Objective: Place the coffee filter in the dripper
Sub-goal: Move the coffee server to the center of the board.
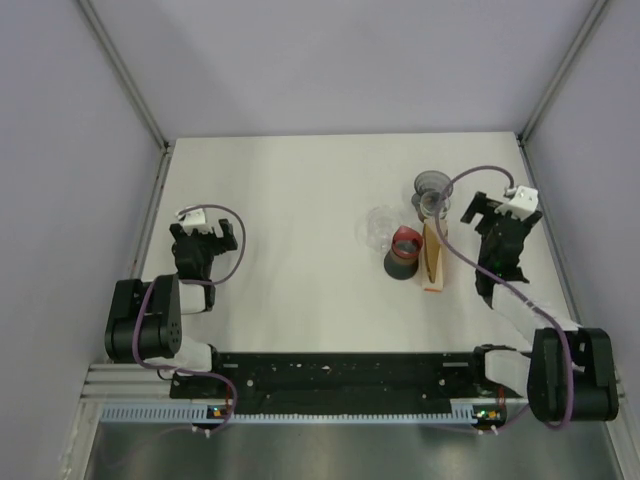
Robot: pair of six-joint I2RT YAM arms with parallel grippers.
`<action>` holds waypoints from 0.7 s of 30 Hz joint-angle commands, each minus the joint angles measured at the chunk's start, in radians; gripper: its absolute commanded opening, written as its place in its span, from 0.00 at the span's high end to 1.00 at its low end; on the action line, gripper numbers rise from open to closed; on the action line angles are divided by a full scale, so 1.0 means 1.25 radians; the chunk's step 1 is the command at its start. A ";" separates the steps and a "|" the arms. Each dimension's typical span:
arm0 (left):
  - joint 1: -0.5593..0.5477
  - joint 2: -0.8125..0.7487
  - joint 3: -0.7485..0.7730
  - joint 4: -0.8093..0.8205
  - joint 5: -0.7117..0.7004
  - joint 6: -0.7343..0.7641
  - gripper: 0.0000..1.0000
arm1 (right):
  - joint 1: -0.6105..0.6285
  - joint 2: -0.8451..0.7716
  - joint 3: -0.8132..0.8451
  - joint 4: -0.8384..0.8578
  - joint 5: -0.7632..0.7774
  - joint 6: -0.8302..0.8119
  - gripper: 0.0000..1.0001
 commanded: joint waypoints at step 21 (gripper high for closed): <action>-0.002 -0.051 0.453 -0.754 0.100 0.085 0.04 | 0.038 0.057 0.747 -1.024 -0.192 0.095 0.10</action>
